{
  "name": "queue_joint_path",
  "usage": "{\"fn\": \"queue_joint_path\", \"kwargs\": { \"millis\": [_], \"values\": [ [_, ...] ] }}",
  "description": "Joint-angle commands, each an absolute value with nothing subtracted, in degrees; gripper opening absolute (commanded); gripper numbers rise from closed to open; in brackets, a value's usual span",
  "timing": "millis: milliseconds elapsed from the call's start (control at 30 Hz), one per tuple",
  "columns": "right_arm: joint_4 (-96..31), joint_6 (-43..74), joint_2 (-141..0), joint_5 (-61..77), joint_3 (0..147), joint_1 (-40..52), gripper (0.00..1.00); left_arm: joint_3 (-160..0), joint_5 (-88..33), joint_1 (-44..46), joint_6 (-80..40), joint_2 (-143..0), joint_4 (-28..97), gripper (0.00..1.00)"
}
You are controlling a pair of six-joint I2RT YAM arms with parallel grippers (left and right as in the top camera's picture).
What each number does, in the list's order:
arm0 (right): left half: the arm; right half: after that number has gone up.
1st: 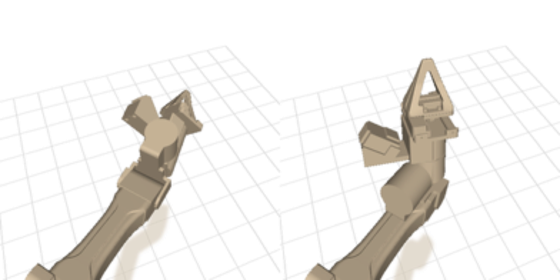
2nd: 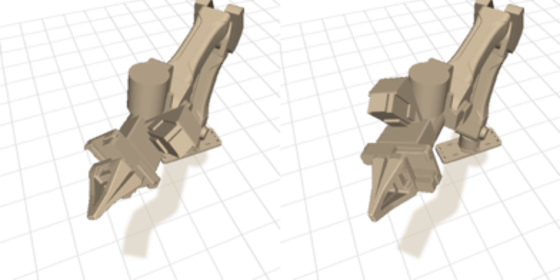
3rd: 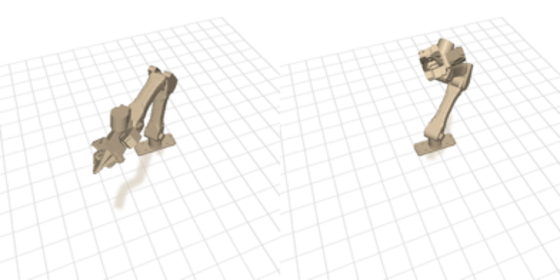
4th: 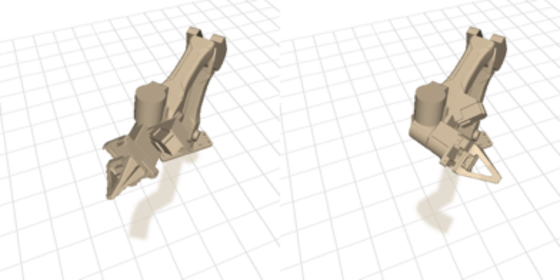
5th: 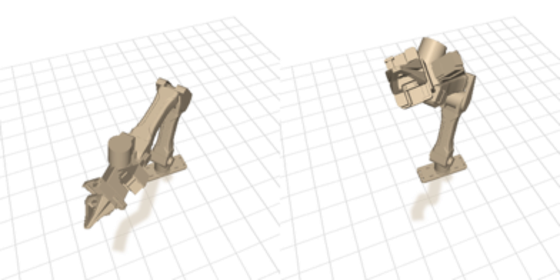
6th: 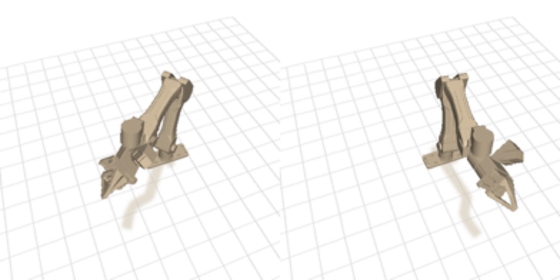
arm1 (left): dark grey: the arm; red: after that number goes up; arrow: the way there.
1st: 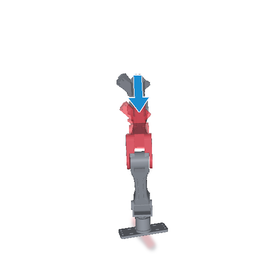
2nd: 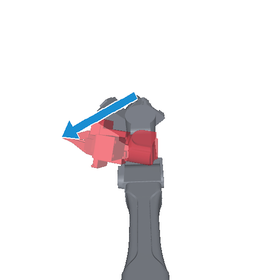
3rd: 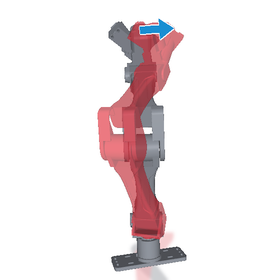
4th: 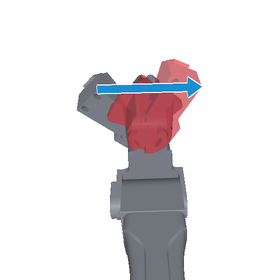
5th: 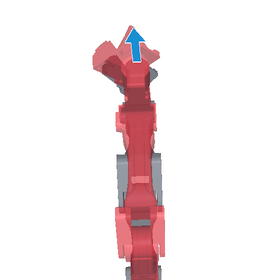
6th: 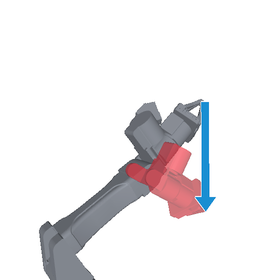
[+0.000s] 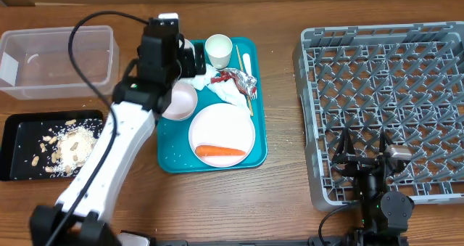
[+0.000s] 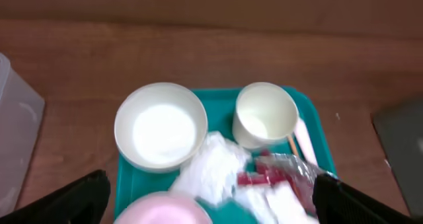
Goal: Sort waste into correct bins and load items into the dishwasher rack
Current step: 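Return the white bowl to the teal tray and release it, then move the left gripper down toward the carrot on the white plate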
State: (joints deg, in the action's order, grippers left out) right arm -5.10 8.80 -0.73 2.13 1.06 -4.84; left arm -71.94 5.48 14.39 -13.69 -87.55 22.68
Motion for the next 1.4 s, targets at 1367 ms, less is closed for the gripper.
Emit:
{"fn": "queue_joint_path", "kwargs": {
  "millis": [1367],
  "values": [
    [-4.7, 9.0, -0.2, 1.7, 0.4, -5.0, 1.0, -72.3, 0.1, 11.6, -25.6, -82.7, 52.7, 1.0]
  ]
}}
